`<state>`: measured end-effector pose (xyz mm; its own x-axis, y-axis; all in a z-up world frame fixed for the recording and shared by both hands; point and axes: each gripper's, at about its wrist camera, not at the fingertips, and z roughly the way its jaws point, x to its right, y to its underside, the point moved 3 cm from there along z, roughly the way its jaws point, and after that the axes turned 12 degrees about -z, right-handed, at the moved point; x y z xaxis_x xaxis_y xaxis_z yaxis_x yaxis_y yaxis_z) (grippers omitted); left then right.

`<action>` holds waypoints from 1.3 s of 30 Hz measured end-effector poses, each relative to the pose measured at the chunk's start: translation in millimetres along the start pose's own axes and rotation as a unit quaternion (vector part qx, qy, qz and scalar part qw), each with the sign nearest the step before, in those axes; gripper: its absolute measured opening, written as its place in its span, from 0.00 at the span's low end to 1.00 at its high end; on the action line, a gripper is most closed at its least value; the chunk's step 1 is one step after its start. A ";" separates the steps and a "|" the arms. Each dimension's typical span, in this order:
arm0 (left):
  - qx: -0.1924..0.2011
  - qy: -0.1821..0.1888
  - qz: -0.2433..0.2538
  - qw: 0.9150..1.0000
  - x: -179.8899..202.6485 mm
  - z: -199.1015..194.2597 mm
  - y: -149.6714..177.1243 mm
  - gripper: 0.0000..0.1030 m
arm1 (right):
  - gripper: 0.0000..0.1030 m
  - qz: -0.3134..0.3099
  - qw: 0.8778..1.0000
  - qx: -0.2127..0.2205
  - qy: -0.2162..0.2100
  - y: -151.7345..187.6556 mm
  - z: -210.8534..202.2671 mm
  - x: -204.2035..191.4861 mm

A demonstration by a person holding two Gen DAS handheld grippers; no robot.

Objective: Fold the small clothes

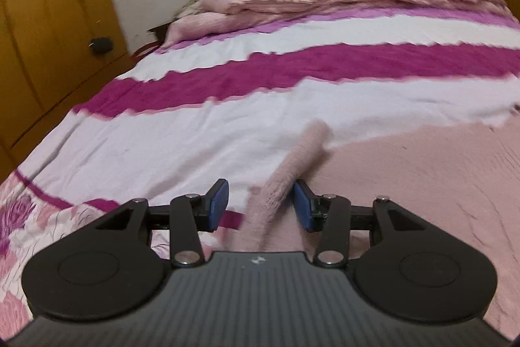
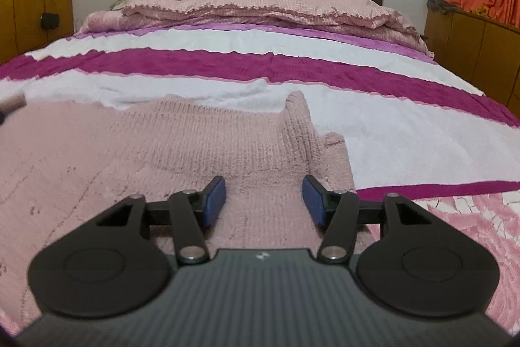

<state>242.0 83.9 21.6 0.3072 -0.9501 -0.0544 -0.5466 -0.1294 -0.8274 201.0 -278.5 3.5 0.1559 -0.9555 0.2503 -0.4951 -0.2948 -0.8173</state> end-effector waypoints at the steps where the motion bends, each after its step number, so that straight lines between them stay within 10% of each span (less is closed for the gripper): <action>1: 0.001 -0.006 -0.006 1.000 -3.5 1.9 -1.2 0.50 | 0.53 0.000 1.000 0.000 -0.001 0.2 0.1 0.1; 21: -0.026 0.027 -0.034 0.999 -13.0 -27.1 11.6 0.50 | 0.53 0.102 0.993 -0.001 -0.063 -7.5 24.8 40.5; 32: -0.062 0.049 -0.066 0.995 -33.8 -69.1 14.6 0.51 | 0.55 0.171 0.984 0.018 -0.043 -7.1 -36.5 63.1; 35: -0.083 0.062 -0.073 0.992 -38.1 -82.6 20.8 0.51 | 0.74 0.212 0.976 0.012 -0.052 5.3 -50.4 73.9; 39: -0.112 0.061 -0.092 0.988 -45.3 -98.6 33.0 0.58 | 0.75 0.267 0.960 0.004 -0.083 32.6 -60.8 81.0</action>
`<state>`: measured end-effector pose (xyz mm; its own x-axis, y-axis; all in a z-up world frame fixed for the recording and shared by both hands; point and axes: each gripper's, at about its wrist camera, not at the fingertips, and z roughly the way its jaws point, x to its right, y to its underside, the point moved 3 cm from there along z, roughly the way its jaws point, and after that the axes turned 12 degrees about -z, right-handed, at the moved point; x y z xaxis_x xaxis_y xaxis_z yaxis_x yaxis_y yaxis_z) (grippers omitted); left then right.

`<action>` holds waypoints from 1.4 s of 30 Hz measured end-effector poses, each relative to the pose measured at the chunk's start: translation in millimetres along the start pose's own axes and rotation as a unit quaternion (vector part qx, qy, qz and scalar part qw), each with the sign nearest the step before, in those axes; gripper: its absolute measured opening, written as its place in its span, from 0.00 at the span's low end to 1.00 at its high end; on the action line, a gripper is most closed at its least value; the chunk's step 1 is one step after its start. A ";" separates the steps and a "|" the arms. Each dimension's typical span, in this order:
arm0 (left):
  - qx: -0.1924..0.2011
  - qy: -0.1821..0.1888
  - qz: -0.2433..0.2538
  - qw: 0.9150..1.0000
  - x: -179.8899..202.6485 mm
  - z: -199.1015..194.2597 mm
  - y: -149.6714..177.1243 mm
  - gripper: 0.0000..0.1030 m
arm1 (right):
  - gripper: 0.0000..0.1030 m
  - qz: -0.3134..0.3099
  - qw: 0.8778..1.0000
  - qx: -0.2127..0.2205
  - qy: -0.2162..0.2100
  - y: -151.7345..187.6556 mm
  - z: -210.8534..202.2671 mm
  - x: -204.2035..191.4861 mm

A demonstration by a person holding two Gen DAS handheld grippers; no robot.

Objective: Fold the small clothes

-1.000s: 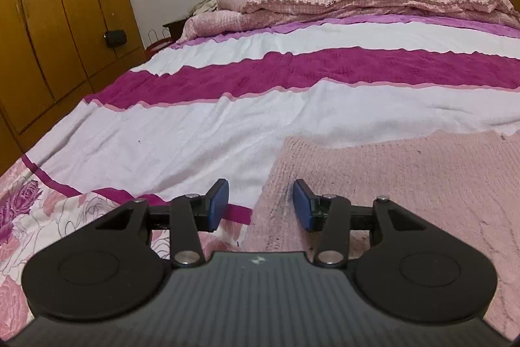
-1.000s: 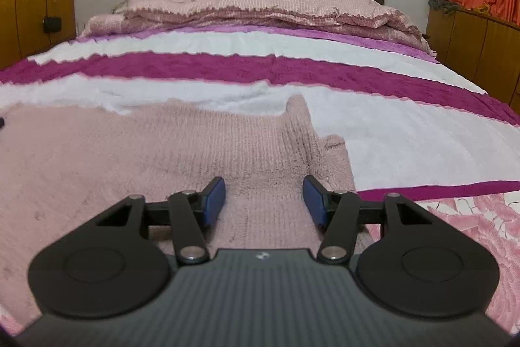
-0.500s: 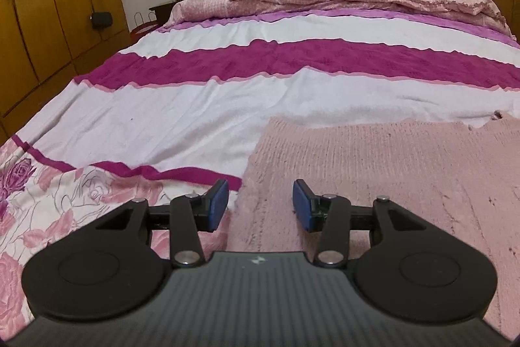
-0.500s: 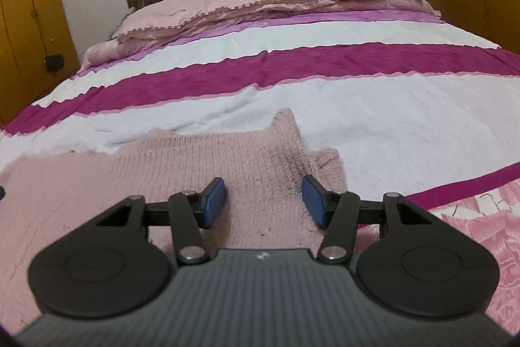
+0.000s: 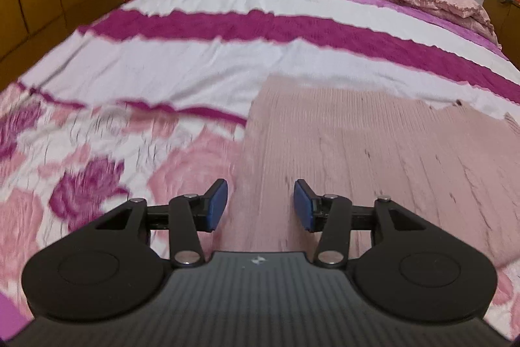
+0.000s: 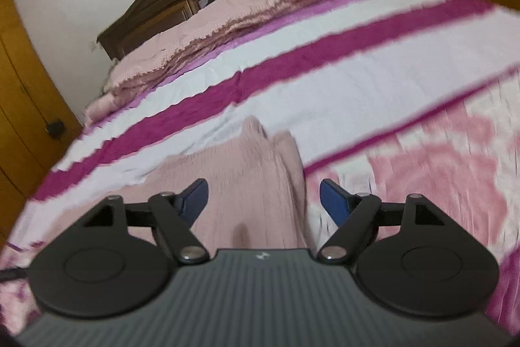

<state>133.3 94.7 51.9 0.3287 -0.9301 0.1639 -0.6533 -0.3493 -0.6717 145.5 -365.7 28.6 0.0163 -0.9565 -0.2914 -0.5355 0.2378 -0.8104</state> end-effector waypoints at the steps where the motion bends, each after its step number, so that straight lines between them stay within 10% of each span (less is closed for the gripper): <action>1: -0.007 0.001 -0.006 1.000 -2.5 -3.1 4.1 0.60 | 0.75 0.004 1.000 -0.002 0.002 6.0 -2.4 2.3; 15: -0.034 -0.018 -0.011 0.999 -7.1 -25.8 34.7 0.65 | 0.77 0.108 0.990 0.013 -0.094 42.1 2.0 13.9; 27: -0.047 -0.021 0.010 0.999 8.1 -36.8 42.5 0.65 | 0.75 0.146 0.985 0.032 -0.092 39.5 13.9 2.8; 32: -0.051 -0.023 0.010 0.998 7.3 -39.0 44.0 0.65 | 0.34 0.170 0.982 0.029 -0.080 43.8 18.1 5.2; 42: -0.045 -0.027 0.009 0.999 -3.3 -48.4 41.7 0.65 | 0.27 0.172 0.981 0.050 -0.078 33.7 8.9 -5.5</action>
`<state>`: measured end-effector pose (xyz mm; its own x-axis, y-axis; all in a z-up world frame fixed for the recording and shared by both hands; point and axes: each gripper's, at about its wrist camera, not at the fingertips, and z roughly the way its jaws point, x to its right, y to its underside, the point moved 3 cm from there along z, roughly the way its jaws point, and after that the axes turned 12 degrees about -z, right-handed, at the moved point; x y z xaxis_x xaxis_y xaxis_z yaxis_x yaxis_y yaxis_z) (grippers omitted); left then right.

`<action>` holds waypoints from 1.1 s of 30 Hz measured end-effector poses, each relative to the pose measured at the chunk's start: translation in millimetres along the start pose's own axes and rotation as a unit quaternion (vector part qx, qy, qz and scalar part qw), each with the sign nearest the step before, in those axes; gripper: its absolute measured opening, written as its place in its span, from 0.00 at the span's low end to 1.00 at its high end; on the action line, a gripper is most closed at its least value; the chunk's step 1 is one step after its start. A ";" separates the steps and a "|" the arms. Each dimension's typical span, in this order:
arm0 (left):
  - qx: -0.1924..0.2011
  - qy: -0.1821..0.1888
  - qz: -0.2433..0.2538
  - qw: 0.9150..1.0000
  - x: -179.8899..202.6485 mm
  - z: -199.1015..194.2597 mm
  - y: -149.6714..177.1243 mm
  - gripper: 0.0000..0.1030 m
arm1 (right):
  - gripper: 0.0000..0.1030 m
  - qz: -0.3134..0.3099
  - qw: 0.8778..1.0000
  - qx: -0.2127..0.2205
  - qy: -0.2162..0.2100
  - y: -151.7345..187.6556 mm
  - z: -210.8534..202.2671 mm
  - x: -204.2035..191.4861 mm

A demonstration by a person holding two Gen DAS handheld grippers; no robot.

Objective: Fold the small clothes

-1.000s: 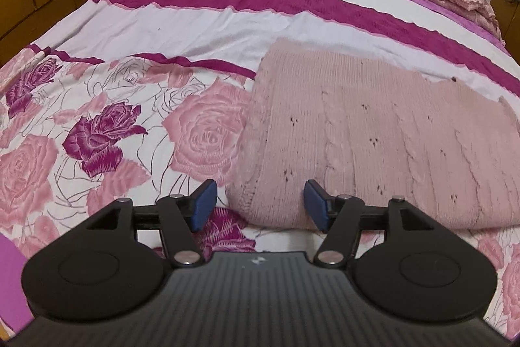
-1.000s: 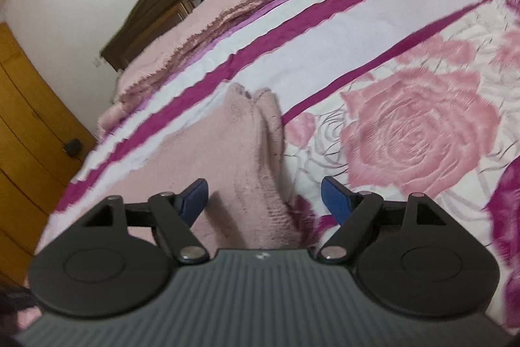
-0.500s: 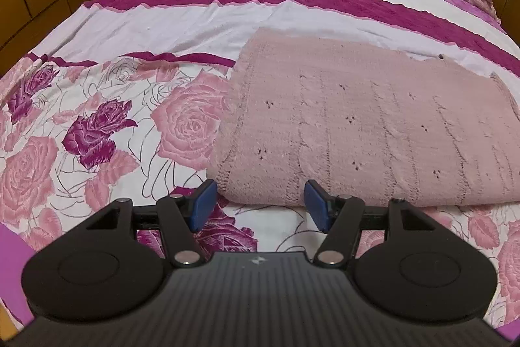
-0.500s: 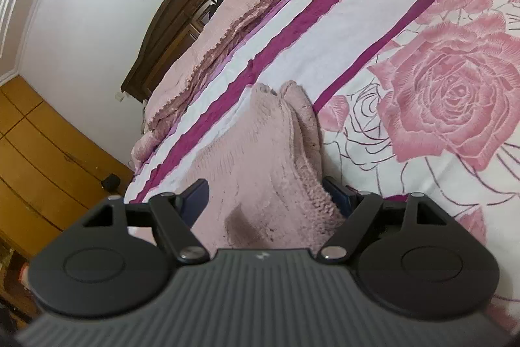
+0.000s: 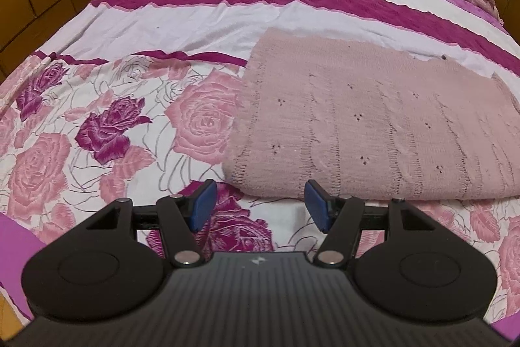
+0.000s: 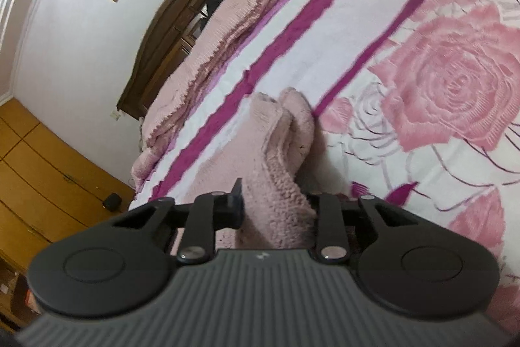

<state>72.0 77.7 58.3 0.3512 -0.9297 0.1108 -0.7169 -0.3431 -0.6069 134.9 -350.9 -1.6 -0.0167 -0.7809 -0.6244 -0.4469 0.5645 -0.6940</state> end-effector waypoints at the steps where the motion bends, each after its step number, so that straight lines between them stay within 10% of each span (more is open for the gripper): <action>1: 0.002 -0.001 -0.001 1.000 -1.6 -1.5 -0.3 0.65 | 0.27 -0.006 1.000 0.002 -0.001 -2.2 -0.4 -4.8; 22: 0.029 -0.007 -0.050 0.998 -53.4 -20.4 -5.4 0.65 | 0.26 -0.164 0.983 0.004 -0.082 -24.6 16.4 -162.8; 33: 0.027 -0.015 -0.079 0.996 -89.6 -16.5 -3.0 0.65 | 0.26 -0.304 0.936 -0.141 -0.104 87.6 86.0 -234.6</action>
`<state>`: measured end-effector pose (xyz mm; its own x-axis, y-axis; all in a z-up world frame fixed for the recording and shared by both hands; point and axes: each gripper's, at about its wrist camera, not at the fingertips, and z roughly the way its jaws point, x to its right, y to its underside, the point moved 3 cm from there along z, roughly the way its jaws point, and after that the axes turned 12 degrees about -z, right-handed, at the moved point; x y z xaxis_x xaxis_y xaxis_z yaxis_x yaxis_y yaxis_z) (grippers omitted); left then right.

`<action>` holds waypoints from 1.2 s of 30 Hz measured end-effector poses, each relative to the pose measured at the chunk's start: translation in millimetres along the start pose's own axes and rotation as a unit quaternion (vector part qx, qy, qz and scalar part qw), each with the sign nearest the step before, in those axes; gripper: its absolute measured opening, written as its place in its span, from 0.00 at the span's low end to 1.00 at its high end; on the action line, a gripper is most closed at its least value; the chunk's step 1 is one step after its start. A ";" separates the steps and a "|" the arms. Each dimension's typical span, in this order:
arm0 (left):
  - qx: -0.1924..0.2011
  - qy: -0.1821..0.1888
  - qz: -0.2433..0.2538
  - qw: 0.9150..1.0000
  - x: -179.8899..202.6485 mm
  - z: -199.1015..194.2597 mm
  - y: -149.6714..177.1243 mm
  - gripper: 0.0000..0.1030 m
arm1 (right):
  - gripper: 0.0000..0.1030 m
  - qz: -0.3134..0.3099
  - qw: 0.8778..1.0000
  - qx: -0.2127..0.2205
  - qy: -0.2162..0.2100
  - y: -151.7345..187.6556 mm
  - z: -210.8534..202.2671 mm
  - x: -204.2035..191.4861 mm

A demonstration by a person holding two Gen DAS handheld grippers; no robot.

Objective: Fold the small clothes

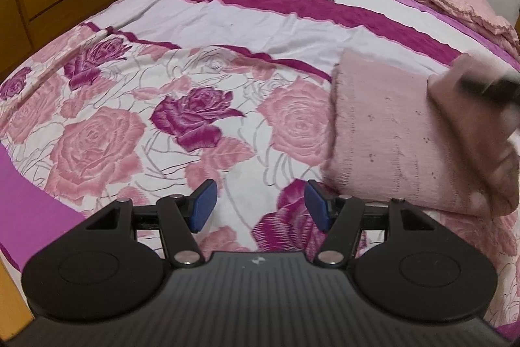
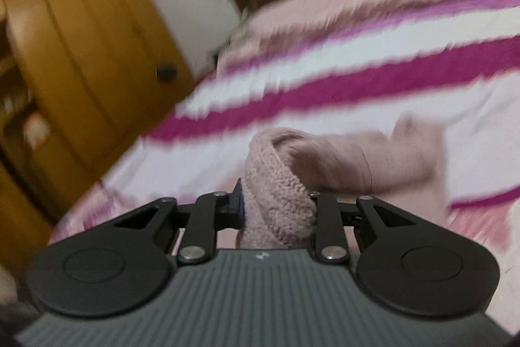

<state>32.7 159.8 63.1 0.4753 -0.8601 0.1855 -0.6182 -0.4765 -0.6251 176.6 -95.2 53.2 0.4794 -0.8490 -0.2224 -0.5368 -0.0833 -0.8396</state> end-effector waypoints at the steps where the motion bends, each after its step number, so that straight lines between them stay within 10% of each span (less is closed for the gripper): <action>1: 0.000 -0.001 -0.002 1.000 -3.2 0.6 -0.3 0.65 | 0.26 -0.009 1.000 -0.012 0.001 10.2 8.8 -3.5; 11: 0.010 -0.002 -0.025 1.000 -40.6 2.0 -9.7 0.65 | 0.26 -0.066 0.997 0.014 0.035 -25.4 2.6 -35.0; 18: 0.013 -0.005 -0.038 0.999 -58.7 3.9 -13.4 0.65 | 0.27 -0.159 0.985 -0.060 0.010 12.3 44.7 -85.8; 22: 0.022 -0.002 -0.020 1.000 -55.9 0.5 -20.0 0.65 | 0.48 -0.166 0.985 -0.033 0.013 21.5 40.5 -98.7; 30: 0.041 0.059 0.038 0.997 -4.6 -9.4 -51.6 0.65 | 0.57 -0.112 0.993 0.020 -0.024 15.5 -26.5 -99.6; 36: 0.056 0.117 0.118 0.985 69.8 -10.0 -64.1 0.65 | 0.57 -0.074 0.995 0.055 0.032 13.8 -69.2 -58.3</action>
<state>99.3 128.5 123.7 0.1615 -0.9692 0.1861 -0.6146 -0.2463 -0.7494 93.1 -83.0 89.0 0.5010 -0.8632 -0.0634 -0.3827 -0.1553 -0.9107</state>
